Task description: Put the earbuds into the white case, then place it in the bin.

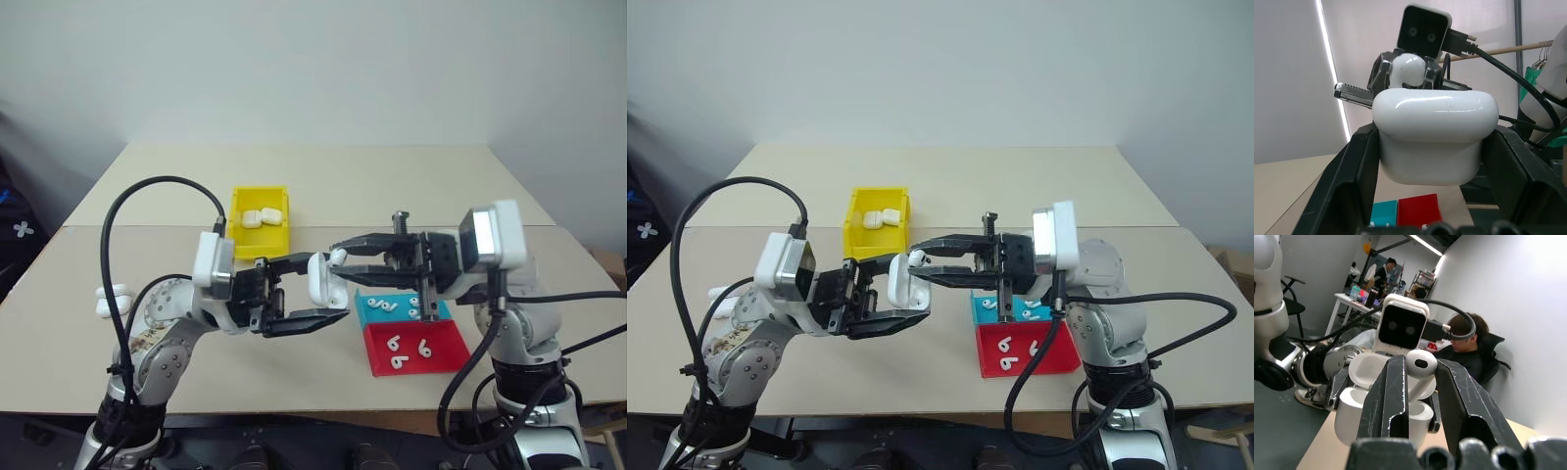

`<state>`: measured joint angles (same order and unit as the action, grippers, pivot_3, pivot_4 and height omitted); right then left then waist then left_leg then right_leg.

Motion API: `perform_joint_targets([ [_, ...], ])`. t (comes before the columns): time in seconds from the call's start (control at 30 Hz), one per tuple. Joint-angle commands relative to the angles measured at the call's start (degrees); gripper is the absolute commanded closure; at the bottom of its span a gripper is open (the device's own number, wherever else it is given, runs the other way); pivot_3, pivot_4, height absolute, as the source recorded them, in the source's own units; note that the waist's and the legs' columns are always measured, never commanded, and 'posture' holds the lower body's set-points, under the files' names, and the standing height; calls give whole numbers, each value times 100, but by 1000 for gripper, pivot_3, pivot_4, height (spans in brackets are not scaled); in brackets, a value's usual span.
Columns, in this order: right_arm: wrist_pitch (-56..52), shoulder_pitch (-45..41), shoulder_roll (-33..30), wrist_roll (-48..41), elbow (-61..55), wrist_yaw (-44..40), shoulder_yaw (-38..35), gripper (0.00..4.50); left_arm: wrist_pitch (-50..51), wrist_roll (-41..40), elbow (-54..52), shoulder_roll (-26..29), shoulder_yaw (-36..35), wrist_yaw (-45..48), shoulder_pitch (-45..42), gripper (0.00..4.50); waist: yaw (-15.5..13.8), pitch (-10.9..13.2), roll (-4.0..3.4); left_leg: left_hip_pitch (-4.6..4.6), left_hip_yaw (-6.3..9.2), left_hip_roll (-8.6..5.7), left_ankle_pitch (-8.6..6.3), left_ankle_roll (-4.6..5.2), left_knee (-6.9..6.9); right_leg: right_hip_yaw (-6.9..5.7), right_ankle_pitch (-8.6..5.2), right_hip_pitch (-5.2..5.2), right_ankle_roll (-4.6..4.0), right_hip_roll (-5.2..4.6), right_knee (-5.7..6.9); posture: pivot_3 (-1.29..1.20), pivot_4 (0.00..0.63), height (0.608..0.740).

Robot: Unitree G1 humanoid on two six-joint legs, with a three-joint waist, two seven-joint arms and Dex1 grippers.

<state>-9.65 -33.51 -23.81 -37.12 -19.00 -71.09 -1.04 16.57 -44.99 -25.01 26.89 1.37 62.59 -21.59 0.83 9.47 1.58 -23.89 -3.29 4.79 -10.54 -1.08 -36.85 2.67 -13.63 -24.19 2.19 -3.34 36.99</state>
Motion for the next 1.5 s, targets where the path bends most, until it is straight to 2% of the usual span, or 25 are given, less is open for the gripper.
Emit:
perform_joint_targets([
  [0.03,332,-12,-16,148,13,27,44,3844,-42,-38,-145,-27,-3,4,-64,1700,1,0,0,0,0,0,0,0,0,0,0,1,0,0,0,0,150,740],
  [0.33,571,74,-99,302,153,-30,180,3844,-60,-1,-119,-12,-22,31,-10,1700,-2,0,0,0,0,0,0,0,0,0,0,0,0,0,-1,0,150,740],
  [0.53,949,143,-118,539,182,-74,304,1981,-91,84,-65,-55,5,51,-4,1700,-1,0,0,0,0,0,0,0,0,0,-1,0,0,0,-1,0,150,740],
  [0.8,989,148,-421,426,148,-131,181,1981,-213,358,80,-85,54,117,68,1700,-4,0,0,0,0,0,0,0,0,0,0,1,0,-1,-1,0,150,740],
  [0.87,505,57,-784,162,129,-51,-49,1981,-317,527,164,-10,40,192,194,1700,-5,0,0,0,-1,0,0,0,0,0,0,1,0,-1,-1,0,150,740],
  [0.97,-583,-220,-1785,187,258,17,-148,1981,-474,737,213,181,-34,301,470,1700,-7,1,0,0,-3,-1,0,0,0,1,11,0,-23,-4,-3,0,150,740],
  [1.07,-1580,-648,-2761,618,594,-86,244,1981,-604,870,185,391,-139,341,829,1700,3,2,0,-2,-6,0,0,0,4,3,-4,-7,-65,-6,-6,0,150,740],
  [1.17,-1954,-1255,-3344,1623,1129,-343,1119,1981,-766,1030,170,565,-262,351,1213,1700,31,1,0,3,-6,2,-1,0,10,3,-16,-9,-57,-4,-8,0,150,740],
  [1.23,-1784,-1616,-3407,2420,1562,-488,1769,1981,-907,1164,194,641,-280,352,1384,1700,49,2,0,5,-11,3,-1,0,11,8,-25,-14,-42,-5,-10,0,150,740],
  [1.33,-901,-2008,-3270,3654,2321,-617,2628,1981,-966,1254,140,677,-289,267,1550,1700,31,2,0,0,-12,2,-1,-1,10,8,-25,-15,-42,-6,-14,0,150,740],
  [1.5,25,-2578,-2835,4668,3415,-913,3307,1981,-935,1307,-62,674,-290,73,1702,1700,11,2,-1,-27,-14,2,0,0,10,8,-18,-40,-43,-6,-14,0,150,740],
])
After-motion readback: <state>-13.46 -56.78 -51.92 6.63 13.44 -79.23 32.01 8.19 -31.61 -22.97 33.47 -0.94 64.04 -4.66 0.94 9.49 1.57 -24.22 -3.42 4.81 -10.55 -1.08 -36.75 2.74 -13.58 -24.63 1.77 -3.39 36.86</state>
